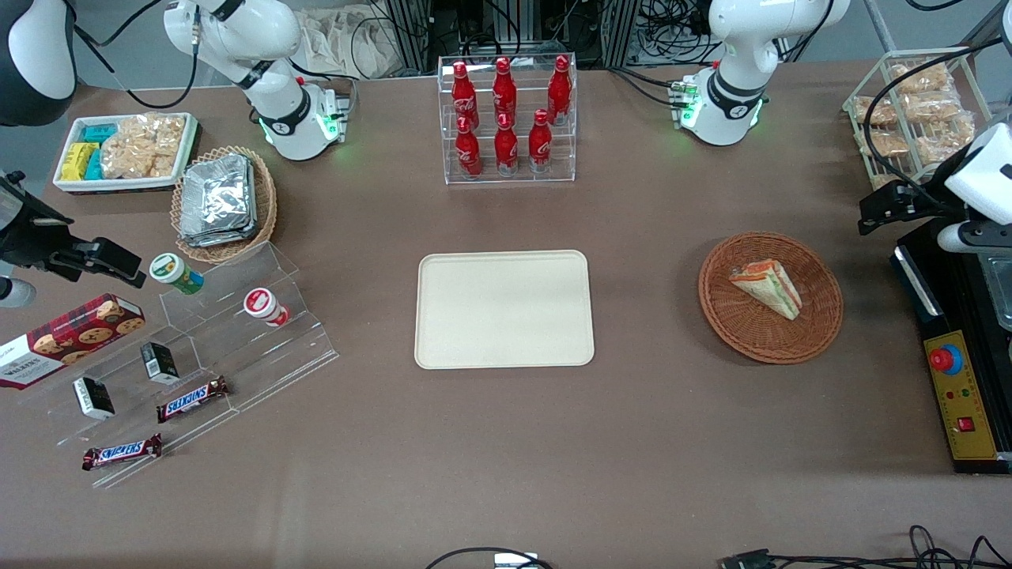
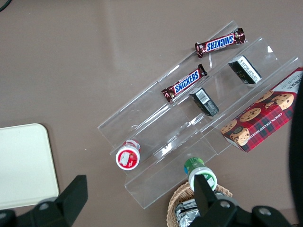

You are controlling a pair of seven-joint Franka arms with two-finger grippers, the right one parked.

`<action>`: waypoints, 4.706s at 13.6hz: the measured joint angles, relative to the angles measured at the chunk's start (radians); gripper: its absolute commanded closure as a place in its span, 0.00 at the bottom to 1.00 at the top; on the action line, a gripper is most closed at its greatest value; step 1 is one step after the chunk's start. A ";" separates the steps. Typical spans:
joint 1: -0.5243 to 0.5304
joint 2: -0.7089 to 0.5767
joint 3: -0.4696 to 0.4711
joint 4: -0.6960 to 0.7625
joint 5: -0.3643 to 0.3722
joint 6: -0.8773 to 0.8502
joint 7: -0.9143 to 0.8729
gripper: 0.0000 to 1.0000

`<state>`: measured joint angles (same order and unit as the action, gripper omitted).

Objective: Place sandwich from basket to tray
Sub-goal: 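Move the open left gripper over the wrapped sandwich in the wicker basket, then lower the left gripper and close it on the sandwich, then lift the sandwich and carry it toward the cream tray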

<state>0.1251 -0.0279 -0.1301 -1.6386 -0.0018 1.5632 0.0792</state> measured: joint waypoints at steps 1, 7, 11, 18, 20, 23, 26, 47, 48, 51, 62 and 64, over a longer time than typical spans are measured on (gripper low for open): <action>0.000 0.000 0.000 0.000 -0.002 -0.001 0.003 0.00; 0.000 0.007 0.000 -0.002 -0.003 -0.010 0.008 0.00; 0.001 0.027 0.004 -0.077 -0.001 0.033 -0.081 0.00; 0.001 0.023 0.004 -0.367 0.008 0.335 -0.327 0.00; 0.000 0.015 0.004 -0.444 0.012 0.417 -0.402 0.00; 0.000 0.010 0.001 -0.531 0.026 0.503 -0.512 0.00; 0.000 0.010 0.000 -0.601 0.044 0.575 -0.580 0.00; 0.000 0.164 0.002 -0.839 0.100 0.957 -0.777 0.74; 0.000 0.168 0.002 -0.839 0.100 0.958 -0.778 0.94; 0.000 0.169 0.002 -0.839 0.100 0.961 -0.778 1.00; -0.007 0.053 -0.118 -0.492 0.117 0.492 -0.702 1.00; -0.011 0.054 -0.194 -0.441 0.117 0.463 -0.702 1.00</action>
<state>0.1140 0.0257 -0.3238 -2.0795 0.1149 2.0266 -0.6225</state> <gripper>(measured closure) 0.797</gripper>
